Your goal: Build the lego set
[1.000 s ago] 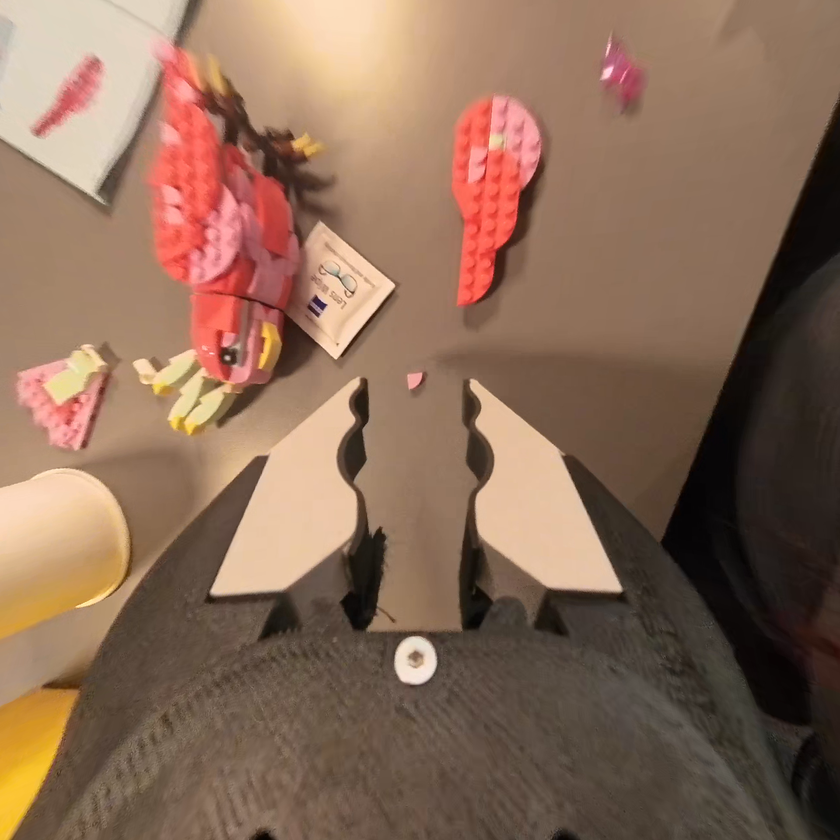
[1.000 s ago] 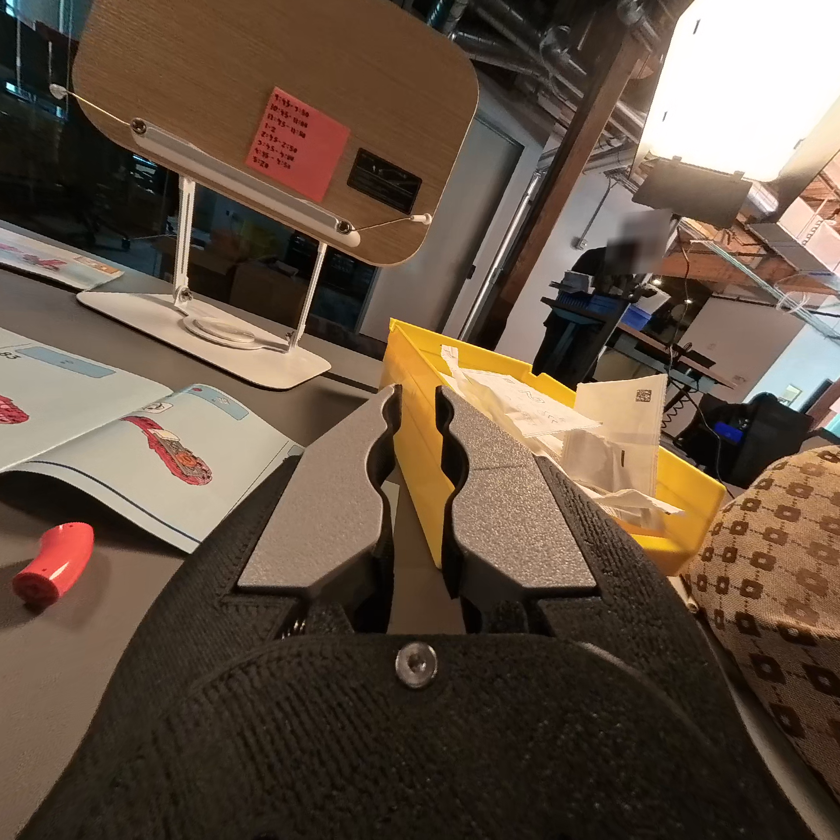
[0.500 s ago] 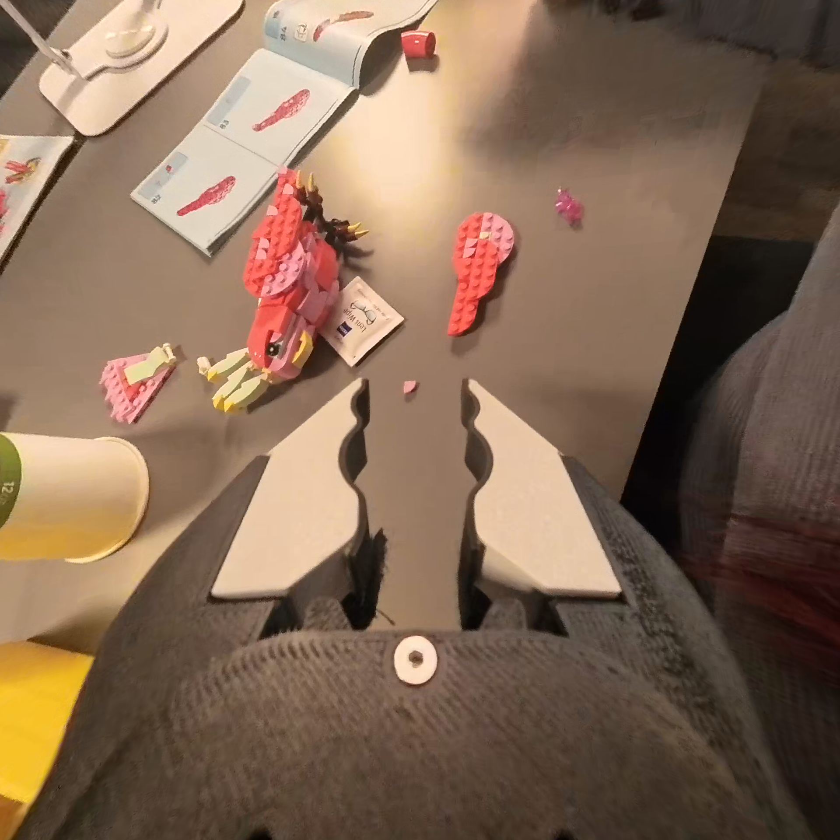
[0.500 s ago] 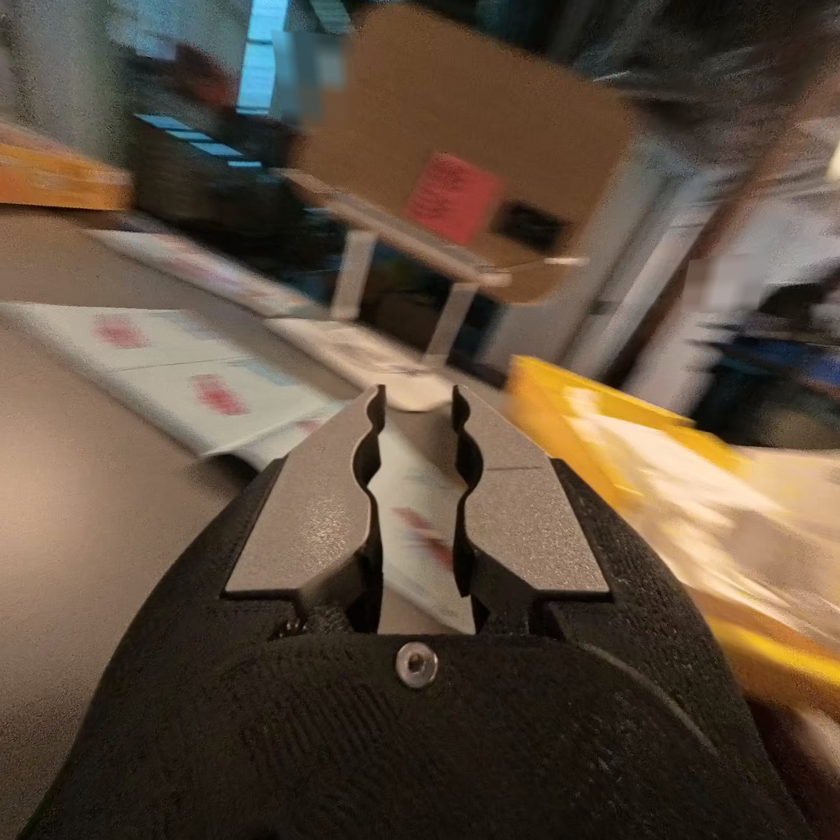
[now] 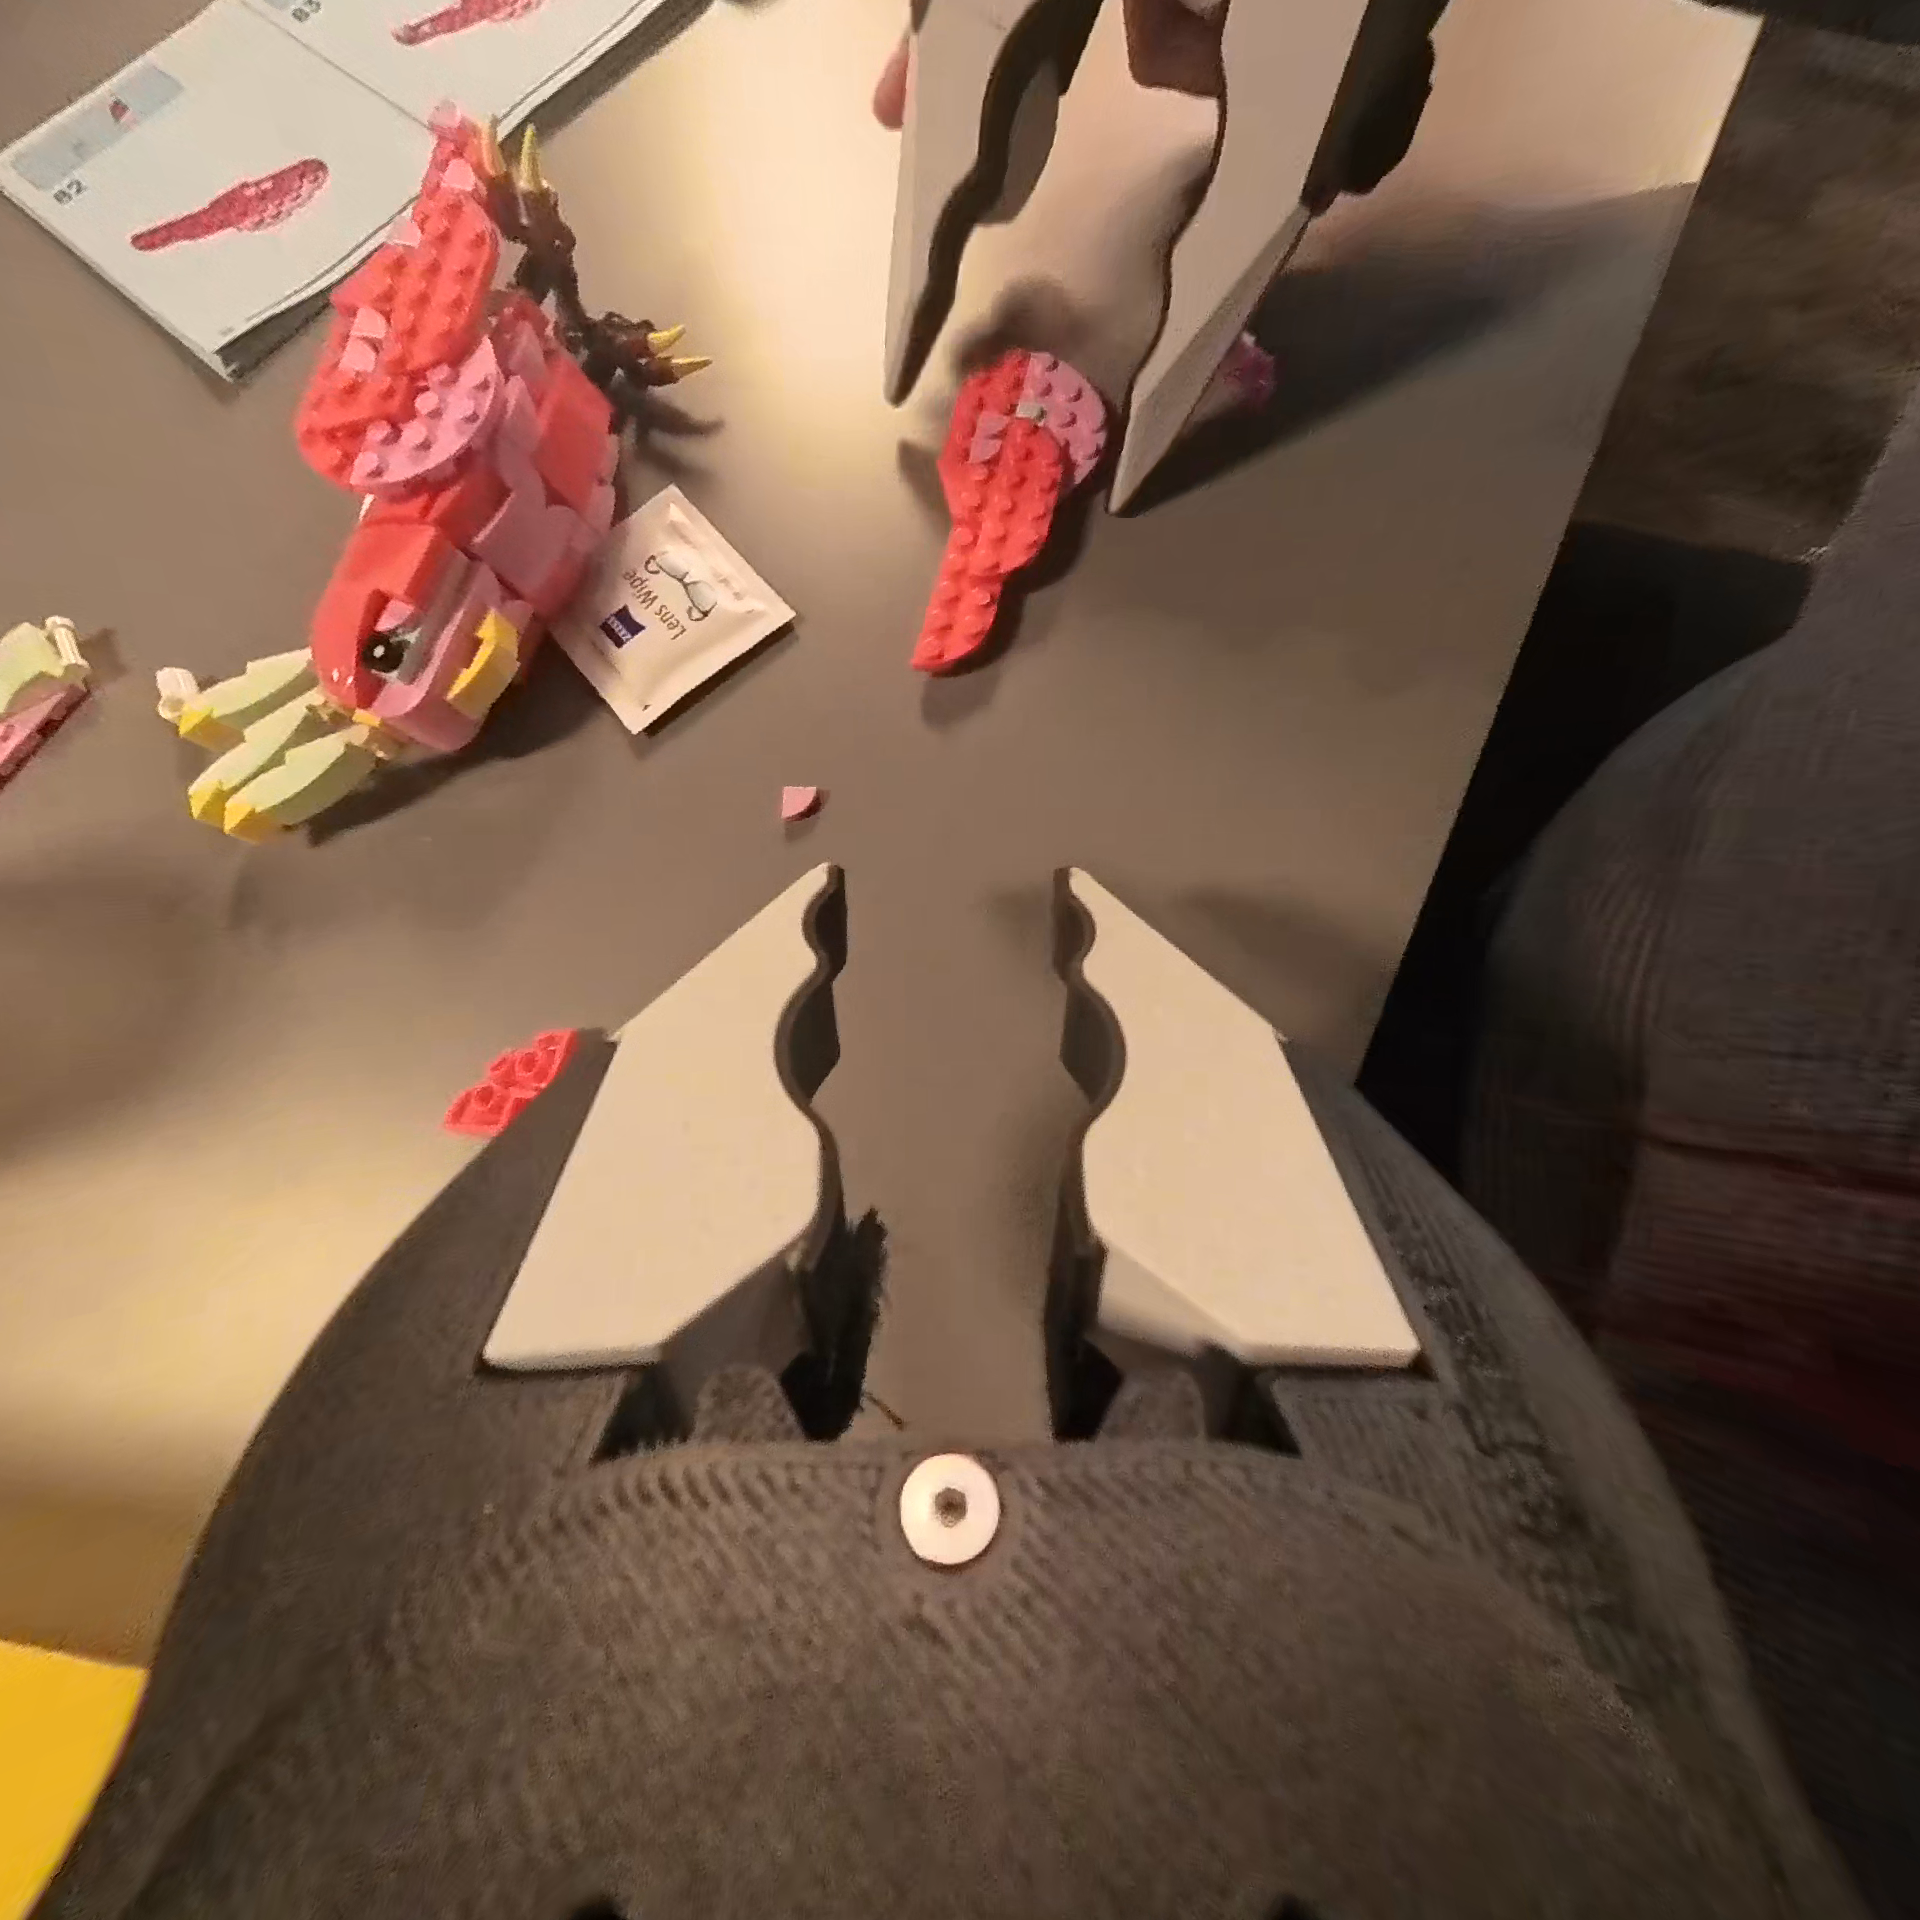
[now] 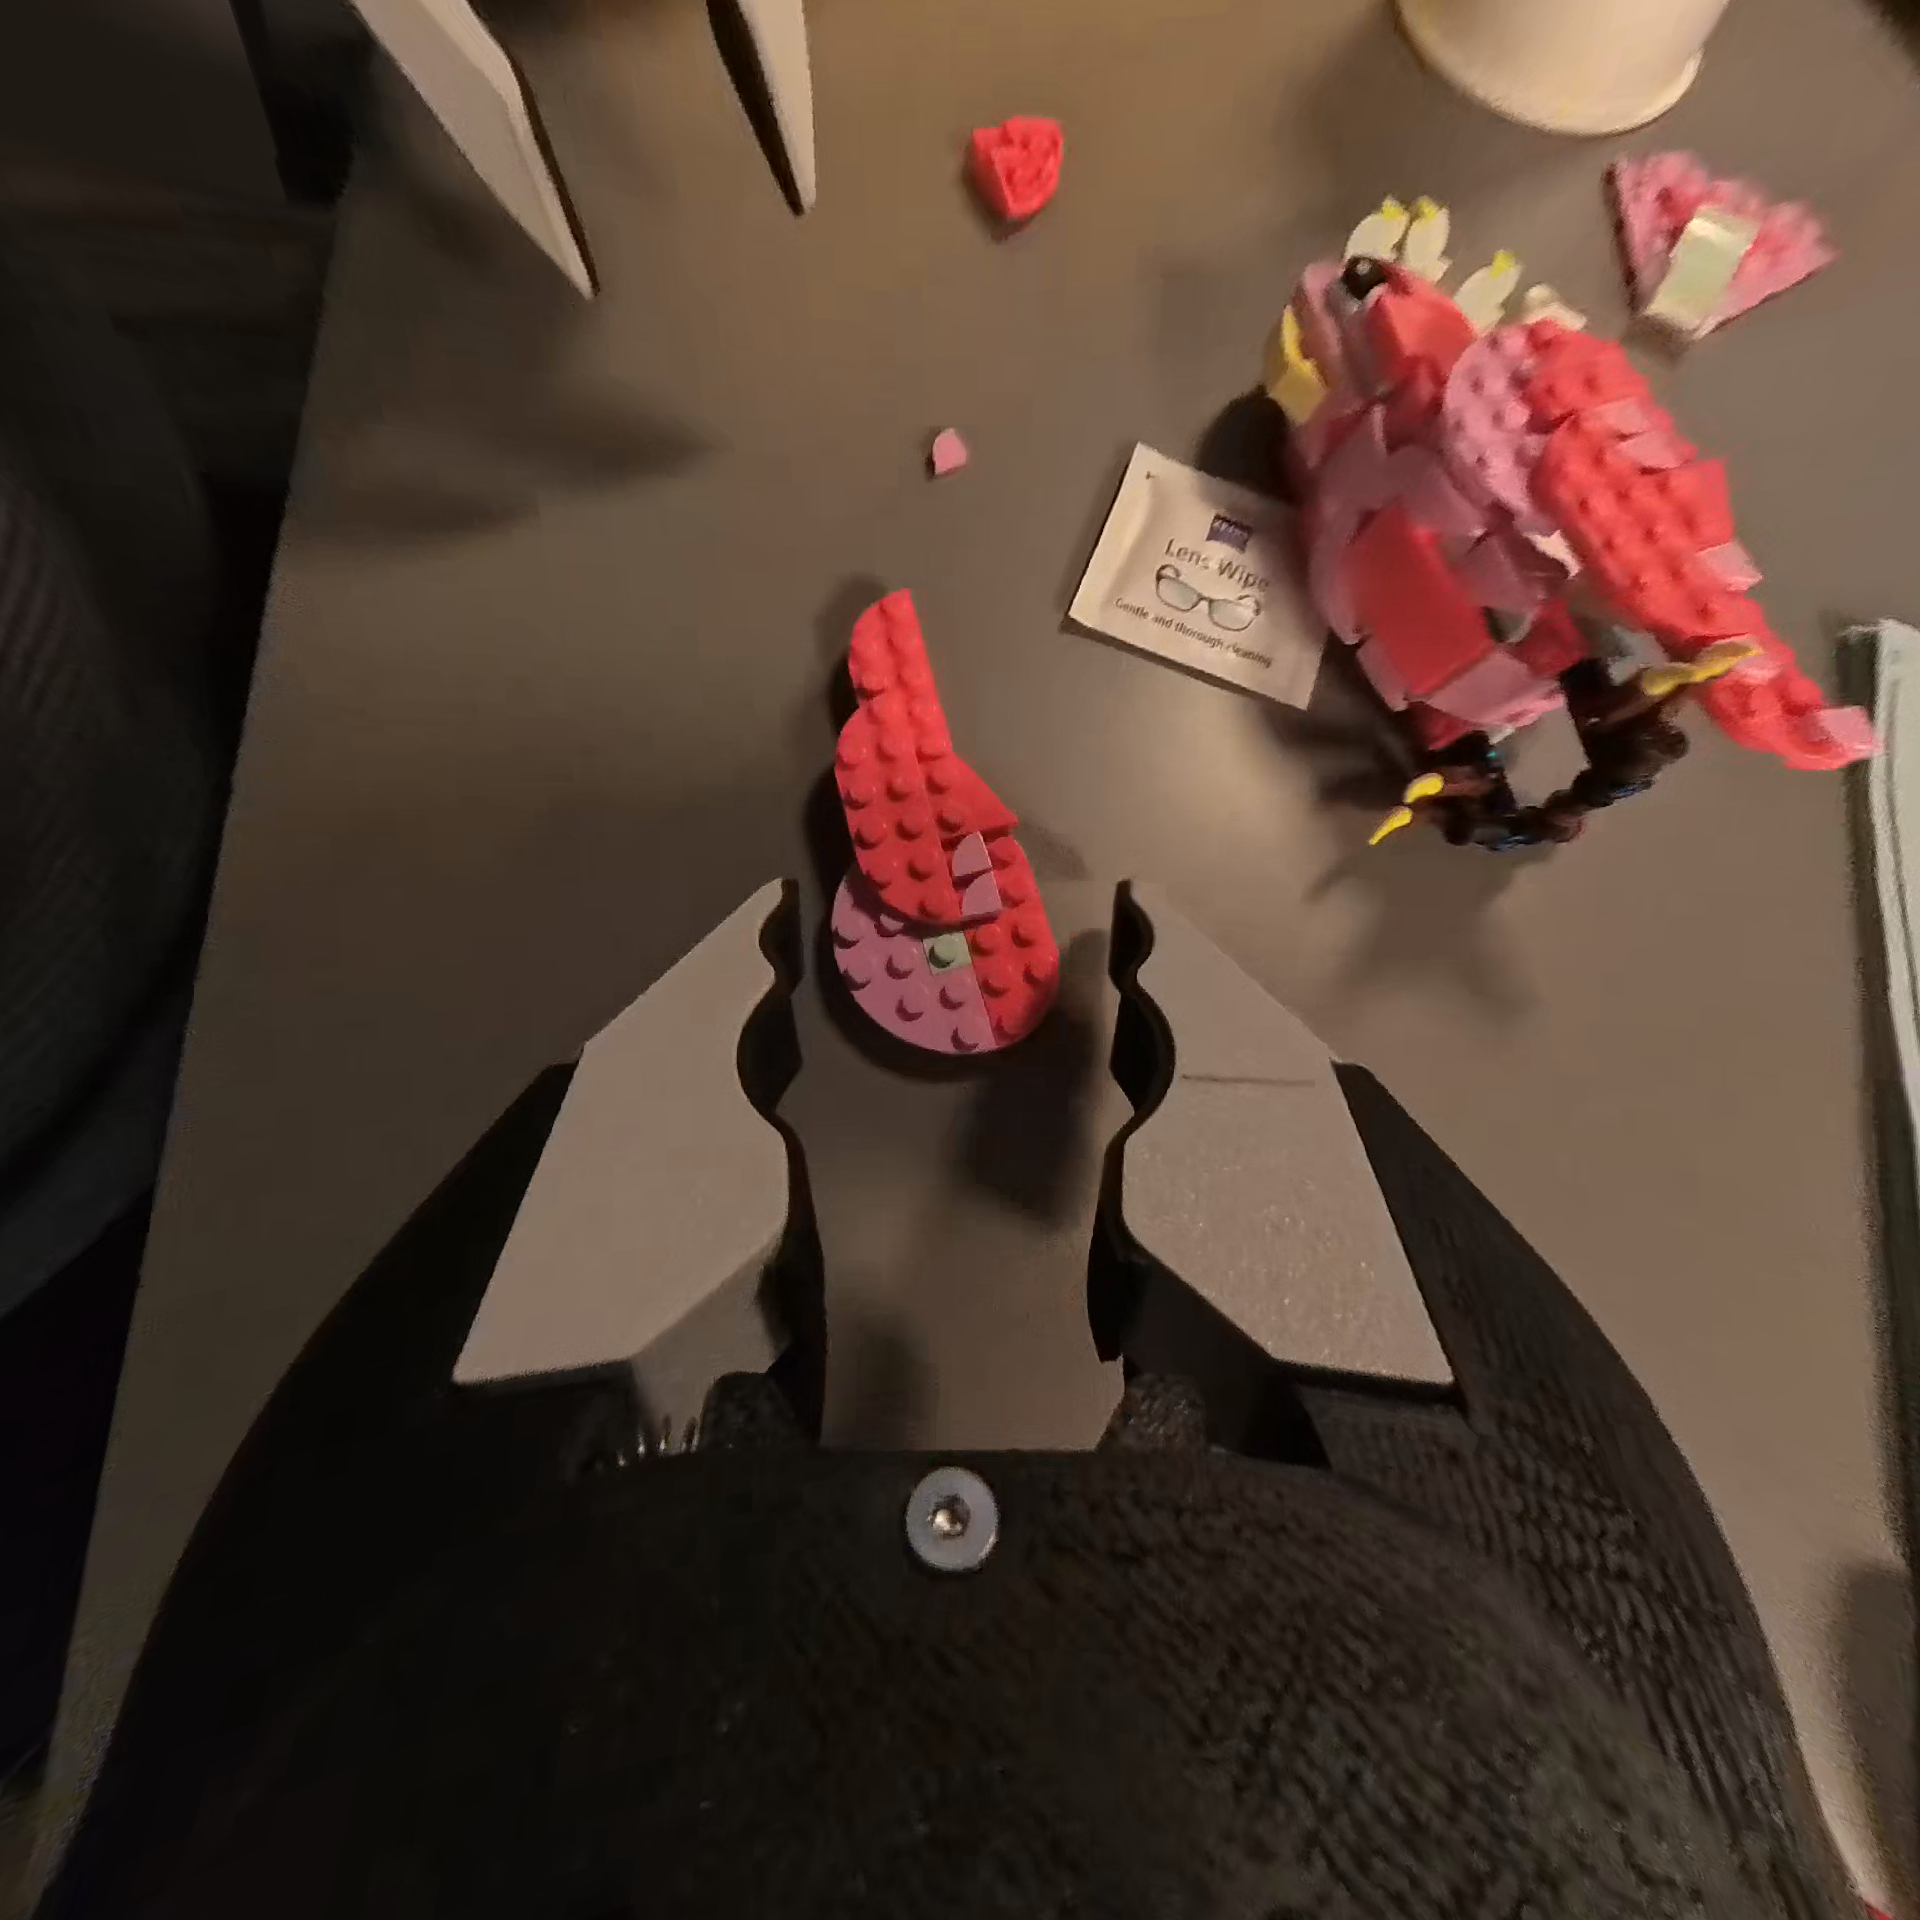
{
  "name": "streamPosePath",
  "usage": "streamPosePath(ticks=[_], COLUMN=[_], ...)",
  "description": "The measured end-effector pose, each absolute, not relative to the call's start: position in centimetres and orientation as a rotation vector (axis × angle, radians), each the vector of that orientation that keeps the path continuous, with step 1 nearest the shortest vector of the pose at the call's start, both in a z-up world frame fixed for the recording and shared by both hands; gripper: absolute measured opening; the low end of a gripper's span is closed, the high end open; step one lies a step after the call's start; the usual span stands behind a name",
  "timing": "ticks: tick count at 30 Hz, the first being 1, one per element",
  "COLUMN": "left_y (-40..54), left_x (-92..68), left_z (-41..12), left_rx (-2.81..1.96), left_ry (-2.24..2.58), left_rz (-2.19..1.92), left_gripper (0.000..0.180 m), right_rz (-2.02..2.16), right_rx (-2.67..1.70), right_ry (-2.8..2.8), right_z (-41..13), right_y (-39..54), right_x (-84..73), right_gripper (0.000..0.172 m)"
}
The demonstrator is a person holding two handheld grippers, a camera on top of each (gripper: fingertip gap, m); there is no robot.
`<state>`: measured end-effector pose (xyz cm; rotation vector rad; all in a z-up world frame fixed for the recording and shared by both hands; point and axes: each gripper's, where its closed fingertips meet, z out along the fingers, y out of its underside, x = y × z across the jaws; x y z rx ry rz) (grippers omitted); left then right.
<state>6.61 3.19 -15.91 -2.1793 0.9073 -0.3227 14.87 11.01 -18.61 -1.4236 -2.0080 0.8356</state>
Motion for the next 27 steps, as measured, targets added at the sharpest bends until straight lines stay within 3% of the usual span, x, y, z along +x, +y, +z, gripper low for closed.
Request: streamPosePath(ticks=[3, 5, 12, 17, 21, 27], left_y=[3.2, 3.3, 4.8, 6.7, 8.0, 9.7], left_x=[6.8, 7.0, 8.1, 9.5, 10.0, 9.9], left_z=[-16.3, -16.5, -16.3, -15.6, -16.5, -16.0], left_rx=[-2.176, -2.164, -2.041, -1.819, -1.74, -1.487], left_ry=[0.913, 0.929, 0.937, 1.026, 1.15, 1.287], left_rz=[-0.34, -0.333, -0.299, -0.167, 0.017, 0.44], left_gripper=[0.039, 0.039, 0.04, 0.056, 0.057, 0.04], right_rz=[0.829, 0.847, 0.853, 0.899, 0.929, 1.035], right_rx=[-1.436, -1.459, -1.539, -1.576, -1.651, -1.737], right_ry=[-2.024, -2.027, -1.952, -1.826, -1.758, -1.616], right_z=[-18.7, -18.8, -18.6, -17.5, -17.7, -17.0], right_y=[11.0, 10.8, 10.8, 10.9, 11.2, 11.2], right_x=[14.8, 15.0, 14.6, 13.4, 13.0, 12.6], right_gripper=[0.053, 0.04, 0.038, 0.038, 0.038, 0.038])
